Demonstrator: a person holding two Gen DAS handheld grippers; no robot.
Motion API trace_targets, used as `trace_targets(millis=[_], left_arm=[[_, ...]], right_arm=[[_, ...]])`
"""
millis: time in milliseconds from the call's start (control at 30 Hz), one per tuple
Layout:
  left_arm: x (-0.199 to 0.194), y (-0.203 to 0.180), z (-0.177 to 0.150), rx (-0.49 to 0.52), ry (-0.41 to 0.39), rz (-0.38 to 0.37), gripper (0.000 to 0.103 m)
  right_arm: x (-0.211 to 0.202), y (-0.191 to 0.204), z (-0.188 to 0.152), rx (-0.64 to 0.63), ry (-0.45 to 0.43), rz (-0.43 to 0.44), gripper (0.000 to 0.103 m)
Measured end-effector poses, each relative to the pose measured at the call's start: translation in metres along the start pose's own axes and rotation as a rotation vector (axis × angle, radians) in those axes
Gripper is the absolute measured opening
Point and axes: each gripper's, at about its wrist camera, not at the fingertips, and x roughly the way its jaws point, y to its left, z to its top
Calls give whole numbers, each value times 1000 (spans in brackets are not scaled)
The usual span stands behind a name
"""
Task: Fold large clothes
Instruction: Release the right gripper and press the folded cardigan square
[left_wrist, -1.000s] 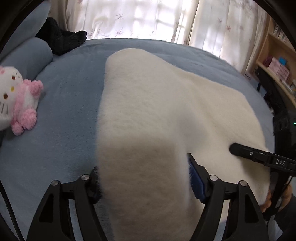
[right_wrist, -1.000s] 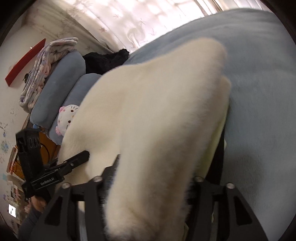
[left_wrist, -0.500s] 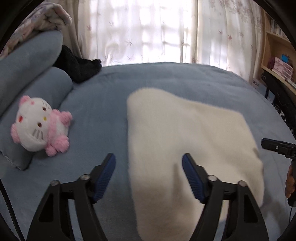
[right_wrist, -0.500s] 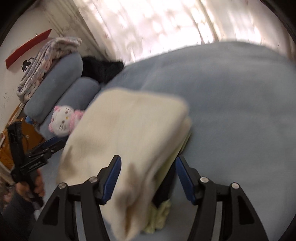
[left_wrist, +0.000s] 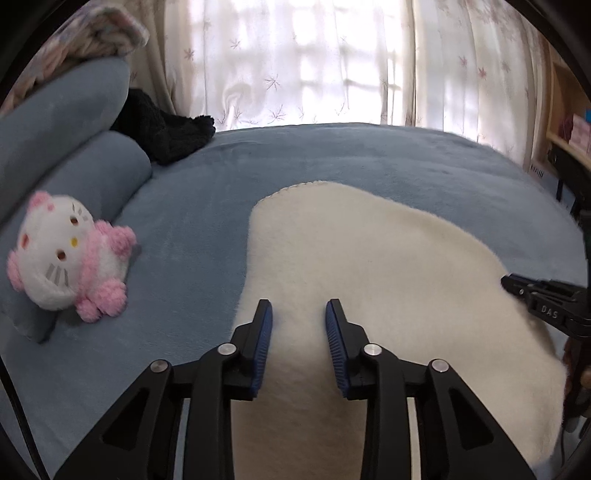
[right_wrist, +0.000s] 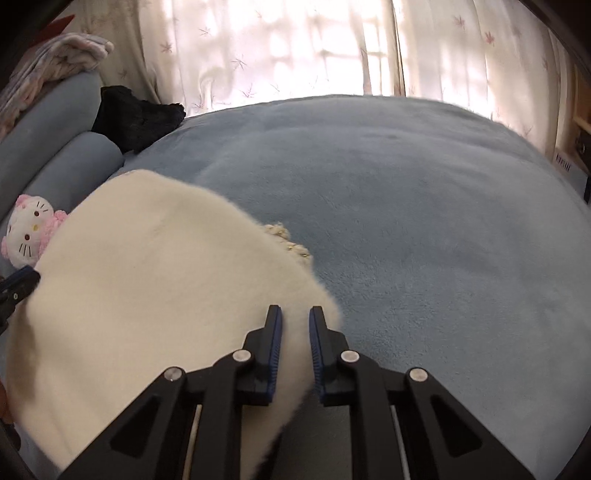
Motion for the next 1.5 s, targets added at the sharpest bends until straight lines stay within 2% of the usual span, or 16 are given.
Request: trace_targets(millis=[67, 167, 267, 367, 533, 667, 733, 800, 867, 933, 967, 1100, 1267, 1400, 1500], left_arm=[[3, 5, -4, -24, -5, -1, 40], [1, 12, -7, -65, -6, -10, 45], [-11, 14, -6, -84, -6, 2, 45], [-35, 12, -13, -79, -14, 21, 45], [-80, 2, -44, -32, -9, 17, 43], [-106, -7, -74, 0, -7, 0, 43], [-109, -8, -92, 21, 8, 22, 43], [-101, -4, -105, 24, 48, 59, 43], [-89, 11, -117, -43, 90, 15, 45], [-88, 20, -120, -108, 93, -26, 46], [-89, 20, -119, -110, 91, -22, 46], [-95, 10, -118, -85, 81, 19, 45], [-116, 3, -118, -112, 104, -2, 45], [-147, -5, -119, -106, 97, -14, 45], [-180, -14, -122, -95, 88, -24, 45]], right_arm=[[0, -1, 3, 9, -4, -3, 20], [-7, -1, 6, 15, 6, 9, 23], [-26, -4, 6, 43, 15, 42, 23], [-61, 9, -5, 2, -10, 101, 23], [-117, 38, -48, -90, -27, 225, 23], [-134, 54, -88, -124, 15, 290, 23], [-131, 55, -105, -138, 34, 269, 23], [-118, 47, -122, -147, 64, 171, 23], [-102, 28, -134, -83, 108, 196, 30], [-98, 14, -138, -10, 129, 240, 33], [-101, 12, -137, -3, 125, 245, 33], [-119, 20, -135, -34, 104, 222, 33], [-144, 20, -145, -43, 104, 230, 33], [-176, 15, -153, -34, 103, 244, 33], [-215, 9, -161, -27, 84, 258, 33]])
